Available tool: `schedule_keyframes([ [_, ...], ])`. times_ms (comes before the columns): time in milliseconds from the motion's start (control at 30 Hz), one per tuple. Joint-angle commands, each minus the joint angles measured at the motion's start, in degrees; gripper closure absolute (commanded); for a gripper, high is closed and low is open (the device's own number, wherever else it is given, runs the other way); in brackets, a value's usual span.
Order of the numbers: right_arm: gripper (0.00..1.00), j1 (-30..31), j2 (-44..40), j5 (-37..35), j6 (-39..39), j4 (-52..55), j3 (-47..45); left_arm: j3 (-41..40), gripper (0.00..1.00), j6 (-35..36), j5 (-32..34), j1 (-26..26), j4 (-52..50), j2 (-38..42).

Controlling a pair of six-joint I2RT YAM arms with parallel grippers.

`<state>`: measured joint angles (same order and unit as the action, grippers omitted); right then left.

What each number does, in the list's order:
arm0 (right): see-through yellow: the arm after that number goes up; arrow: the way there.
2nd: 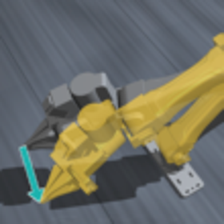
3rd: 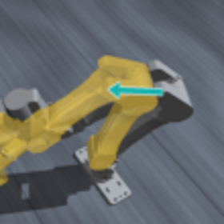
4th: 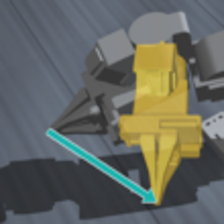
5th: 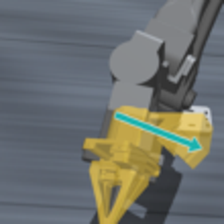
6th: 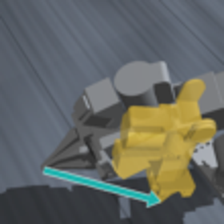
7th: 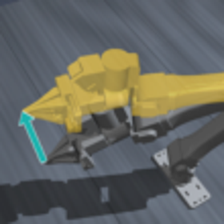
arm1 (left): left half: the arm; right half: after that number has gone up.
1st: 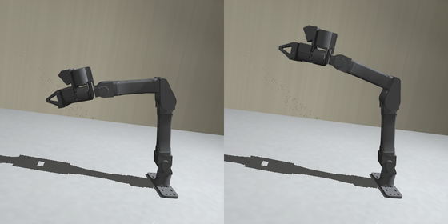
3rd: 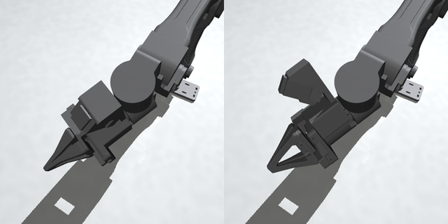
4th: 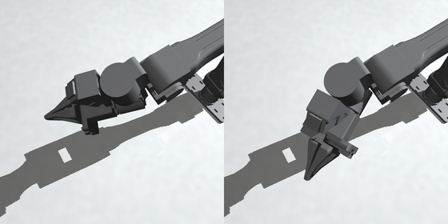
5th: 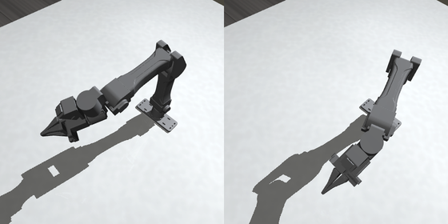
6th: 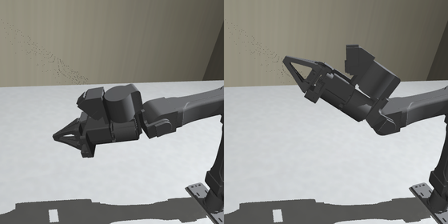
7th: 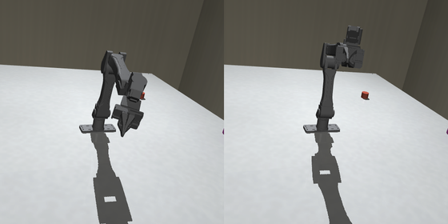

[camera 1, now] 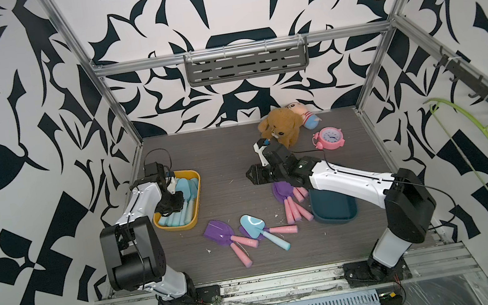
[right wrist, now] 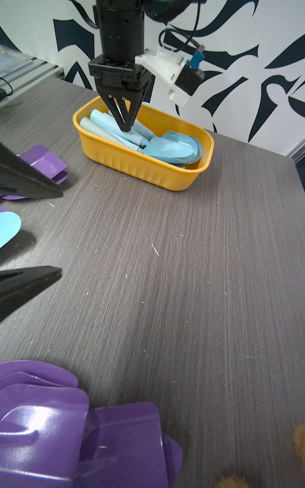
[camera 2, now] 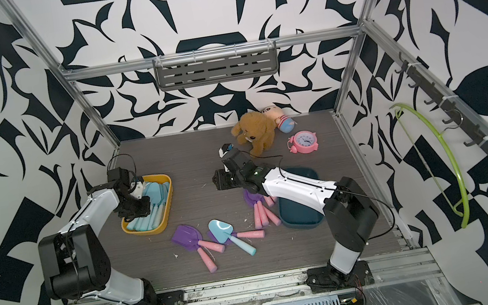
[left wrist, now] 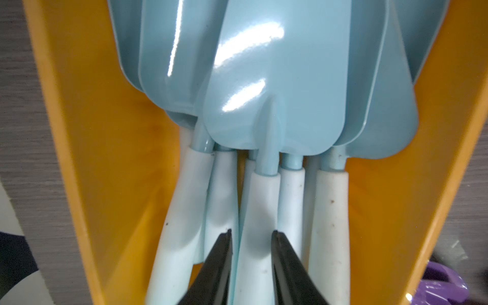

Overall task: Sort the small shovels by color and place them into the storage box
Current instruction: Place the shovel in the storage box.

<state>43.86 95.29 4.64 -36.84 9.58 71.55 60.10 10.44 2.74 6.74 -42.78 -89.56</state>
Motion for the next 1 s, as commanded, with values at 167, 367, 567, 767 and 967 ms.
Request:
schedule_keyframes([
  [167,0.53,-0.3,-2.9,-0.7,1.2,-1.3,-0.2,1.4,0.69,-0.2,-1.2,0.6,-0.5,0.5],
  [367,0.53,-0.3,-3.2,0.5,4.8,2.7,0.7,0.5,0.60,0.1,-13.3,0.6,-0.7,7.1],
  [567,0.53,-0.3,-5.0,0.7,9.3,8.2,0.4,-2.7,0.56,1.8,-37.8,0.1,-0.4,13.3],
  [767,0.53,-0.7,-7.6,-0.4,8.5,8.7,-2.1,-1.1,0.56,0.4,-45.1,-10.8,-1.0,9.1],
  [967,0.53,-0.7,-9.8,-1.6,6.7,7.9,-4.3,-0.7,0.57,-6.1,-47.6,-19.5,0.7,-1.1],
])
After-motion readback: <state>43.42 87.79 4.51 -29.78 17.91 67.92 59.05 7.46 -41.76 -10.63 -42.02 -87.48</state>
